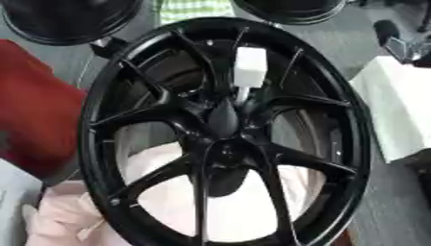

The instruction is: Pull the pin out of the wheel hub.

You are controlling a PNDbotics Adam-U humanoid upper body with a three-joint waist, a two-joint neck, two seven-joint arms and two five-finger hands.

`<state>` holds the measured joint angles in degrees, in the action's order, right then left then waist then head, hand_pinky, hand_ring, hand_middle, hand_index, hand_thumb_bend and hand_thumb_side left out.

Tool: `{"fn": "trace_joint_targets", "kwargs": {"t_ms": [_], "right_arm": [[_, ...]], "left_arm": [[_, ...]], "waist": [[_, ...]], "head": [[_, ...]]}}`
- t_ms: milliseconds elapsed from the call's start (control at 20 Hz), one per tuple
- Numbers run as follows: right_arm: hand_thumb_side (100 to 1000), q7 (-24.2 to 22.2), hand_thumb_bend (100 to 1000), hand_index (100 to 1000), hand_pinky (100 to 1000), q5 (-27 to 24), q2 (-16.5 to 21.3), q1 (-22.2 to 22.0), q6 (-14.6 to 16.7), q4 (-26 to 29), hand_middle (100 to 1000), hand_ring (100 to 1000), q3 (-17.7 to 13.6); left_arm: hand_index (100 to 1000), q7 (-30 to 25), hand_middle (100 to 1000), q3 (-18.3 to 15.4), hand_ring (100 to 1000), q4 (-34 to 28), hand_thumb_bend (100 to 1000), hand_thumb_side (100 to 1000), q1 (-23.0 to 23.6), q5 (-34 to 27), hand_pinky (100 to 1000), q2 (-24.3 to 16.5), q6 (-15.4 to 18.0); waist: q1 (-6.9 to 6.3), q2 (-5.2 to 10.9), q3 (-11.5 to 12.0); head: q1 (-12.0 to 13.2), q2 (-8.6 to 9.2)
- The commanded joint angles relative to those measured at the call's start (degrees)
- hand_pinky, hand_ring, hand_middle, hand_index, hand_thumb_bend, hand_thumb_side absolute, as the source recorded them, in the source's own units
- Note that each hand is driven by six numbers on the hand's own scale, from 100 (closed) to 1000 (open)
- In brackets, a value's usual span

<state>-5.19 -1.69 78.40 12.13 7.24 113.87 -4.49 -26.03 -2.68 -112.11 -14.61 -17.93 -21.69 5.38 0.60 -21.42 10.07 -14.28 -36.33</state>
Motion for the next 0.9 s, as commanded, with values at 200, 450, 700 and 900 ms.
{"fn": "trace_joint_targets", "kwargs": {"t_ms": [200,450,700,900], "right_arm": [[399,-7.7,100,884,938,-0.8,4.0,5.0,1.6,0.7,843,1000,3.7],[422,-11.9,100,887,939,0.4,3.7,7.8,3.6,0.7,851,1000,6.3],[319,-13.3,100,888,935,1.2,2.8,11.2,4.6,0.7,847,1000,8.3],[309,-14.0,100,888,935,1.4,1.9,13.7,4.5,0.7,849,1000,10.0]], "left_arm": [[744,-0.9,536,0.3,632,-0.4,100,707,-0.3,0.4,594,-2.0,0.0],[743,-1.0,536,0.4,632,-0.2,100,708,-0.4,0.8,594,-2.2,0.1],[743,-0.9,536,0.3,633,-0.2,100,704,-0.2,1.0,594,-2.4,0.2],[743,-0.9,536,0.4,633,-0.2,100,706,-0.2,0.8,594,-2.4,0.1]], "waist": [[1.25,1.1,0.8],[1.9,1.04,1.7],[2.28,1.15,2.2],[2.38,1.45,2.5]], "head": [[-1.6,1.09],[-2.6,1.62],[-3.6,1.64],[-4.1,1.34]]}}
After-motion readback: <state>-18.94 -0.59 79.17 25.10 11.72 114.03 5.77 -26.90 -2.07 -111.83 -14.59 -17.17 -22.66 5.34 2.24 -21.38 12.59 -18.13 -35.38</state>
